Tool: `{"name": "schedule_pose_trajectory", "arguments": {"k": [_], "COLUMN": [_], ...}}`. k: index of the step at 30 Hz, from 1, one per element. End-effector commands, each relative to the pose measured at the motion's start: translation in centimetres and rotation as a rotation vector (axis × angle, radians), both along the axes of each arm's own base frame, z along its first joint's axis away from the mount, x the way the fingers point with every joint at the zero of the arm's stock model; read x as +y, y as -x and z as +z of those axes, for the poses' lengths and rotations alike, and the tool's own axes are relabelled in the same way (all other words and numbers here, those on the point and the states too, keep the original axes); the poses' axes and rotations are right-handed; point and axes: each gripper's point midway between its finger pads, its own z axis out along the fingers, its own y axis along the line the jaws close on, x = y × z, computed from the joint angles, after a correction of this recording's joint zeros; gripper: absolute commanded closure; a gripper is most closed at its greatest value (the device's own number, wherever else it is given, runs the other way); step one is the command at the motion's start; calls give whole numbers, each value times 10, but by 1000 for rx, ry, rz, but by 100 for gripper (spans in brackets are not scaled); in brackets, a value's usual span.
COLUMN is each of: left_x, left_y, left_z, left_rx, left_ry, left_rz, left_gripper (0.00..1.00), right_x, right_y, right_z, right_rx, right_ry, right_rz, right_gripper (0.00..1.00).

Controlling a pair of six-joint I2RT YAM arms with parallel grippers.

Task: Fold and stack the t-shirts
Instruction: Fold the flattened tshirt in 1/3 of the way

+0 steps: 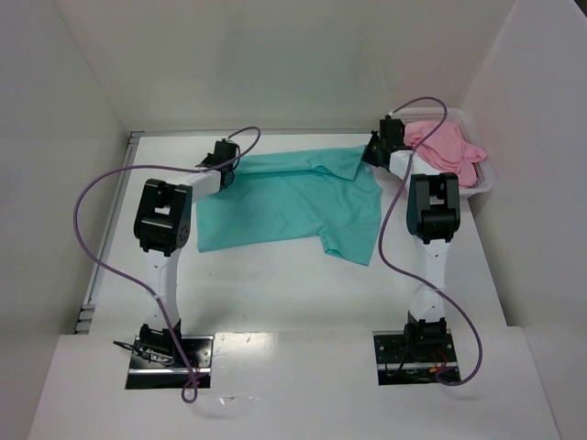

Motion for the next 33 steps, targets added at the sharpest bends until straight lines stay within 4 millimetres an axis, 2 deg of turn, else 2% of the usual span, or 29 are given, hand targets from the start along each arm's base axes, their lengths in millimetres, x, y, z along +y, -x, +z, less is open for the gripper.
{"name": "schedule_pose_trajectory", "arguments": {"k": [1,2,4,6,9,13,15,17,18,19,20,21,23,24,25,26,27,28,29,33], "left_x": [16,8,8,3,-3,-3,-4,-4,-4,-7,-7,-9,-15,-18,-19,-21,-22,-24,-26,-27], "left_y": [1,-1,-1,-4,-5,-3,-4,-4,-5,-5,-3,-4,-7,-8,-9,-9,-11,-12,-12,-14], "left_z": [5,5,5,8,5,4,6,6,12,17,19,22,33,37,47,50,51,64,63,84], "left_rx": [17,9,9,5,13,24,20,16,4,-4,-4,-18,-51,-66,-84,-98,-114,-138,-140,-198], "left_ry": [-51,-41,-41,-46,-41,-43,-37,-31,-28,-5,-5,16,56,77,87,106,118,129,144,170], "left_rz": [31,14,14,-2,-17,-18,-11,-6,-6,-14,-14,-13,-28,-28,-34,-32,-24,-31,-32,-22], "left_gripper": [100,100,100,100,100,91,85,80,76,72,68,64,48,45,42,36,33,31,30,23], "right_x": [-23,-23,-18,-14,-10,-5,-3,1,1,4,4,6,8,10,12,12,14,14,14,18], "right_y": [-8,-7,-3,1,2,9,12,15,15,17,16,20,18,22,21,21,22,22,22,25], "right_z": [14,19,24,28,37,29,30,27,32,29,40,34,52,47,58,58,63,68,68,69], "right_rx": [-26,-28,-31,-33,-51,-22,-19,-10,-18,-15,-40,-24,-71,-59,-83,-83,-95,-104,-104,-115], "right_ry": [43,43,24,18,3,-15,-32,-46,-53,-62,-62,-76,-83,-88,-95,-95,-101,-100,-100,-110], "right_rz": [-30,-30,-5,18,37,60,63,79,74,86,87,90,102,109,120,120,129,130,130,161], "right_gripper": [94,92,89,79,72,66,61,61,61,61,60,60,60,59,59,58,58,57,57,57]}}
